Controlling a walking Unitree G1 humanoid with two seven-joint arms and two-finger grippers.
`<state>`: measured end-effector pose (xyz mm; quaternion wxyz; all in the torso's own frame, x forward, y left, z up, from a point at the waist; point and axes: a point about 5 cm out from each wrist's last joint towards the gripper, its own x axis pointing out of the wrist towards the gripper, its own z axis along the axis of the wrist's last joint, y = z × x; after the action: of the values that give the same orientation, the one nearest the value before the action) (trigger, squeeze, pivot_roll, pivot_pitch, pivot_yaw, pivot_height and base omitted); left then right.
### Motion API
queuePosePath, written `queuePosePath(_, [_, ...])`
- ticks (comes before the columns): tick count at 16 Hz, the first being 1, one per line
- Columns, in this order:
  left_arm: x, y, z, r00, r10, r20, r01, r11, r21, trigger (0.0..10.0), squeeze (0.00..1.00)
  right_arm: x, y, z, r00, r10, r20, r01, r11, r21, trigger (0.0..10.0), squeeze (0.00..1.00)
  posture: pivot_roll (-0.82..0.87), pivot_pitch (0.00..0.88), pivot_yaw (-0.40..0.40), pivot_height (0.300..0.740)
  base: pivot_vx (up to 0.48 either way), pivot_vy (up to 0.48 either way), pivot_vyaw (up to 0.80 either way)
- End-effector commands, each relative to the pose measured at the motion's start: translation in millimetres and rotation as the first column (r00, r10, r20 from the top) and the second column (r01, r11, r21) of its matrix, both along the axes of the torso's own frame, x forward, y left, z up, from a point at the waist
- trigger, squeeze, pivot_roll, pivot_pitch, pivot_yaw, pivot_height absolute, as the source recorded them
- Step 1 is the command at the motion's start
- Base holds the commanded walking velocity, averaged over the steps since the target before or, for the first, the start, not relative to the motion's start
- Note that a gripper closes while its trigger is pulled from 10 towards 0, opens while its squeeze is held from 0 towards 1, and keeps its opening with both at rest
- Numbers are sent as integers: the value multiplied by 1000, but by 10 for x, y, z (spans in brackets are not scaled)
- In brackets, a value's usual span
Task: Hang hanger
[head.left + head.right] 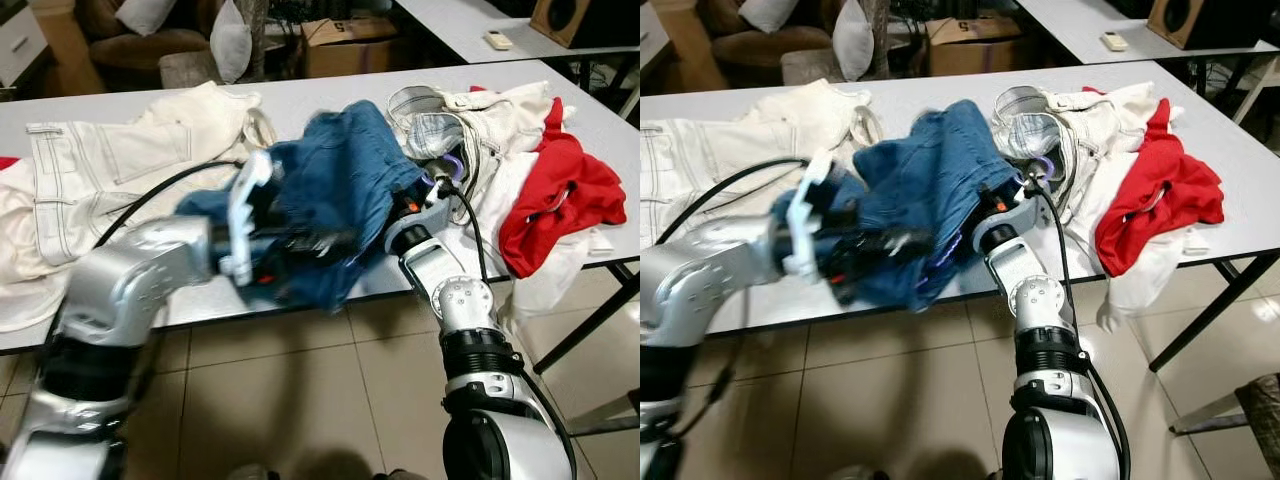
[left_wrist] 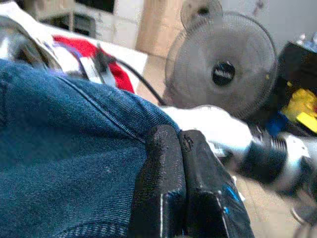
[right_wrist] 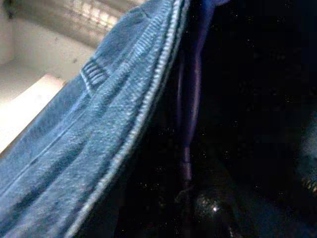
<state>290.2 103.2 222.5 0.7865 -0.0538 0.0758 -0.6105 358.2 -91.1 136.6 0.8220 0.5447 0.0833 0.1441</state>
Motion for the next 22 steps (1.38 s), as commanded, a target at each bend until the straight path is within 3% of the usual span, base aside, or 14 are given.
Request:
queuePosePath(1, [112,-8,13,993,105,48,-106,994,24,0,0,21,406,195,998,57,23,-58,997,54,10000,0,-9,37,66,740,0,0,0])
queuePosePath(3, [298,-92,54,960,261,104,-262,965,-1,0,0,-60,510,7,988,143,-53,-150,976,-160,10000,0,-15,40,72,740,0,0,0])
queuePosePath(5, [395,-122,126,927,348,138,-348,937,-29,0,0,-191,459,-96,971,224,-85,-238,944,-228,10000,0,-25,45,72,740,0,0,0])
queuePosePath(7, [433,-97,142,907,391,158,-391,920,-36,0,0,-289,366,-132,963,250,-100,-267,934,-235,10000,0,-26,46,70,740,0,0,0])
queuePosePath(9, [442,-48,89,895,410,178,-414,910,-12,0,0,-386,188,-112,968,228,-104,-242,957,-158,10000,0,-33,50,63,740,0,0,0])
queuePosePath(12, [499,30,64,856,479,195,-487,874,-8,0,0,-488,95,-54,966,239,-98,-249,961,-118,10000,0,-33,48,53,740,0,0,0])
queuePosePath(15, [553,87,95,825,514,235,-526,850,-12,0,0,-619,10,3,956,290,-37,-292,932,-213,10000,0,-32,46,48,740,0,0,0])
queuePosePath(16, [565,109,122,815,523,248,-535,845,-21,0,0,-561,-87,-14,973,227,-47,-231,939,-254,10000,0,-37,45,51,740,0,0,0])
queuePosePath(18, [637,217,218,772,571,279,-582,812,-48,0,0,-382,-170,35,977,210,-31,-206,905,-371,10000,0,-50,40,58,740,0,0,0])
queuePosePath(20, [745,425,432,688,636,349,-654,752,-83,0,0,-136,18,216,964,263,20,-229,872,-433,10000,0,-52,23,45,740,0,0,0])
queuePosePath(21, [761,514,532,668,644,374,-665,742,-89,0,0,-79,152,298,951,306,49,-249,848,-467,10000,0,-45,18,34,740,0,0,0])
queuePosePath(22, [740,590,634,672,628,392,-653,752,-85,0,0,-51,312,420,925,364,107,-276,839,-468,10000,0,-34,11,17,740,0,0,0])
